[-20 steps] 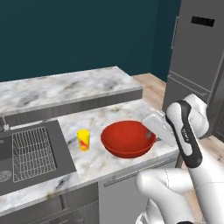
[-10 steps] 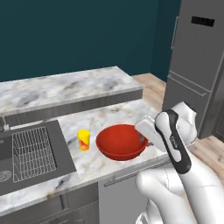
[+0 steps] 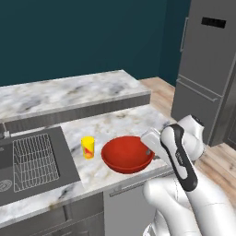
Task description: Pick the cup and bowl from the counter and place them on the counter next to the sink.
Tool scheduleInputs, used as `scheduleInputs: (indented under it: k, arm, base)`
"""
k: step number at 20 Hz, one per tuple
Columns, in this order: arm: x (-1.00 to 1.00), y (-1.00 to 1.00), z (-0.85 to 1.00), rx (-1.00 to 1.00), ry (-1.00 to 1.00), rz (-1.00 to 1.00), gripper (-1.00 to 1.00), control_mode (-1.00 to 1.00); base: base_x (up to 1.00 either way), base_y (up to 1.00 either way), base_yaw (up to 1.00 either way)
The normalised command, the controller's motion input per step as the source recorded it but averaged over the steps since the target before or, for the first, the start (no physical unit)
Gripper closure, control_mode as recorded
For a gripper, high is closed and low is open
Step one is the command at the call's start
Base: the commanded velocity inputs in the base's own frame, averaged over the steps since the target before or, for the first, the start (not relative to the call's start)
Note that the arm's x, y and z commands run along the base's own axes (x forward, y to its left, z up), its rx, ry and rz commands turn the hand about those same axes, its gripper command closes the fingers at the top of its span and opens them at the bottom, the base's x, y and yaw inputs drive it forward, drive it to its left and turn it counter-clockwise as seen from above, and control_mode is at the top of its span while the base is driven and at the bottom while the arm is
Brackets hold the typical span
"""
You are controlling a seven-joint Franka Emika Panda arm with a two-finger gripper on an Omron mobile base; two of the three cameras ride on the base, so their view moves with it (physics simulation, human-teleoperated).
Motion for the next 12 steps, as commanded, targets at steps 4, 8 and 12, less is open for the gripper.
scheduleInputs:
  k: [4,8,12]
  arm:
    - [0.04,0.02,-0.09,0.00,0.00,-0.04,1.00,-1.00]
    - [0.06,0.05,-0.09,0.00,0.00,-0.05,1.00,-1.00]
    - [0.03,0.11,-0.08,-0.01,0.00,-0.05,1.00,-1.00]
  base:
    - [0.00,0.00,0.00]
    - [0.00,0.00,0.00]
    - [0.00,0.00,0.00]
